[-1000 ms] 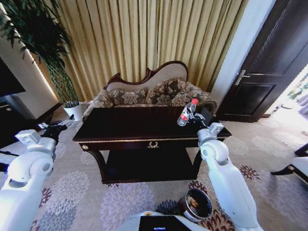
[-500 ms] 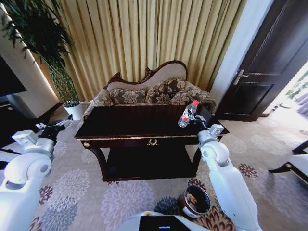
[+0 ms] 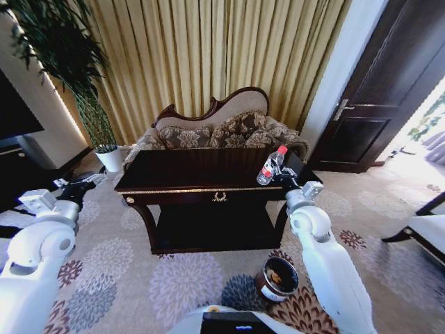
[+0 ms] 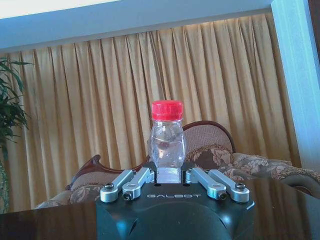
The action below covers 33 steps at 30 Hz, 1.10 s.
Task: Move to the front of the table and place the trash on the table into the trash bin.
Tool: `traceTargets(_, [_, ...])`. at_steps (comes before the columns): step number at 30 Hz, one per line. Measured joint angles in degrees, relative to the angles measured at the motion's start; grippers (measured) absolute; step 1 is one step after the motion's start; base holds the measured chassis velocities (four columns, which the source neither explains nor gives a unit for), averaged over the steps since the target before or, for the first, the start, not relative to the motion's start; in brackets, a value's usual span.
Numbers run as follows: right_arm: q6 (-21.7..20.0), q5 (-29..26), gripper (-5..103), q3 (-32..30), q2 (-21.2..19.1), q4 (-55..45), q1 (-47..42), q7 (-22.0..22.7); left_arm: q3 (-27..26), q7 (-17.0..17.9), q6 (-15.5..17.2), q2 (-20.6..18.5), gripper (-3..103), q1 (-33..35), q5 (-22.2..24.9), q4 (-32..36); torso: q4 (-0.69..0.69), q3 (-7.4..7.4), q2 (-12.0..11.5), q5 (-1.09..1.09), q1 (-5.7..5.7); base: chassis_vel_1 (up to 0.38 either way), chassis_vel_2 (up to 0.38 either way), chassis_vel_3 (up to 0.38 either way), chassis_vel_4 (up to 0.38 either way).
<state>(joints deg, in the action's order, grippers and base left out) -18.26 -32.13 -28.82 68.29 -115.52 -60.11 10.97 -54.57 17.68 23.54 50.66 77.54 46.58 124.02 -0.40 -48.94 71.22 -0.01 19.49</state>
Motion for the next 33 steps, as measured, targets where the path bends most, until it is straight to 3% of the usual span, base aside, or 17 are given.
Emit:
traceTargets(20, [-0.02, 1.61, 22, 1.54, 1.76, 0.69, 0.1, -0.28, 0.19, -0.27, -0.17, 0.48, 100, -0.07, -0.13, -0.11, 0.0, -0.01, -0.01, 0.0, 0.01, 0.132, -0.136, -0.135, 0.135])
traceTargets(33, [0.73, 4.78, 22, 2.33, 3.18, 2.14, -1.09, -0.85, -0.52, -1.86, -1.23, 1.18, 100, 1.73, -1.88, 0.2, -0.01, -0.03, -0.03, 0.0, 0.05, 0.032, -0.033, -0.033, 0.026])
